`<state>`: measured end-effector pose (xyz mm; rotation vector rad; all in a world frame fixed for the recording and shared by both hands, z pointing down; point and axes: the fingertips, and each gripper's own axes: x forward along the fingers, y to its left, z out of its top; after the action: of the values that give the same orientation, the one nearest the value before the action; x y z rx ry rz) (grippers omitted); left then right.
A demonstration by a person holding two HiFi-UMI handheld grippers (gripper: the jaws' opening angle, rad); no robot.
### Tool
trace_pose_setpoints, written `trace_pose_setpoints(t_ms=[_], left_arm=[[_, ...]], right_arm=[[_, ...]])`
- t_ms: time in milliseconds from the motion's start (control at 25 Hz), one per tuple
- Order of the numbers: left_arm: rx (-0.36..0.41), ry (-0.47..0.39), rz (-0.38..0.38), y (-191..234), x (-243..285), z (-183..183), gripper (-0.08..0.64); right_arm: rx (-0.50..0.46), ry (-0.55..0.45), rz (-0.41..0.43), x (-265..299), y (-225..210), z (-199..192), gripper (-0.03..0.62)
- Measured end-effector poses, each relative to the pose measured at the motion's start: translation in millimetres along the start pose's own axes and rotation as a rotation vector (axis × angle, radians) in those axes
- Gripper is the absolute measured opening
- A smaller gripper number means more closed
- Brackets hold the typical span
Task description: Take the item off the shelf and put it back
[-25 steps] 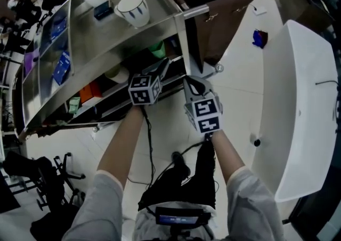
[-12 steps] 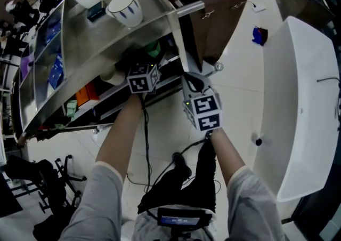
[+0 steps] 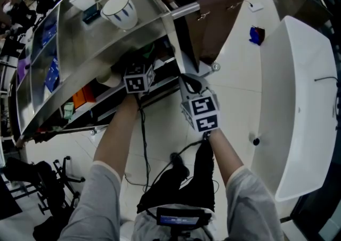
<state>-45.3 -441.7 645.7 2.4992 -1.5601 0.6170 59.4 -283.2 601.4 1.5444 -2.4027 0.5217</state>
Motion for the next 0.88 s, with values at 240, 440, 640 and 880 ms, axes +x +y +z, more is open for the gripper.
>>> trace_pose_setpoints(t_ms=[240, 440, 640, 880], left_arm=[[-0.005, -0.01, 0.005, 3, -10, 5, 0.311], [-0.018, -0.01, -0.016, -6, -31, 11, 0.311], [-0.041, -0.009, -0.017, -12, -71, 13, 0.311], [-0.075, 0.02, -0.023, -19, -142, 19, 0.311]], right_arm=[[-0.009, 0.008, 0.007, 2, 3, 2, 0.009], [-0.014, 0.022, 0.016, -3, 12, 5, 0.009], [-0.028, 0.046, 0.021, -22, 24, 15, 0.009], [-0.056, 0.083, 0.025, -54, 44, 21, 0.009]])
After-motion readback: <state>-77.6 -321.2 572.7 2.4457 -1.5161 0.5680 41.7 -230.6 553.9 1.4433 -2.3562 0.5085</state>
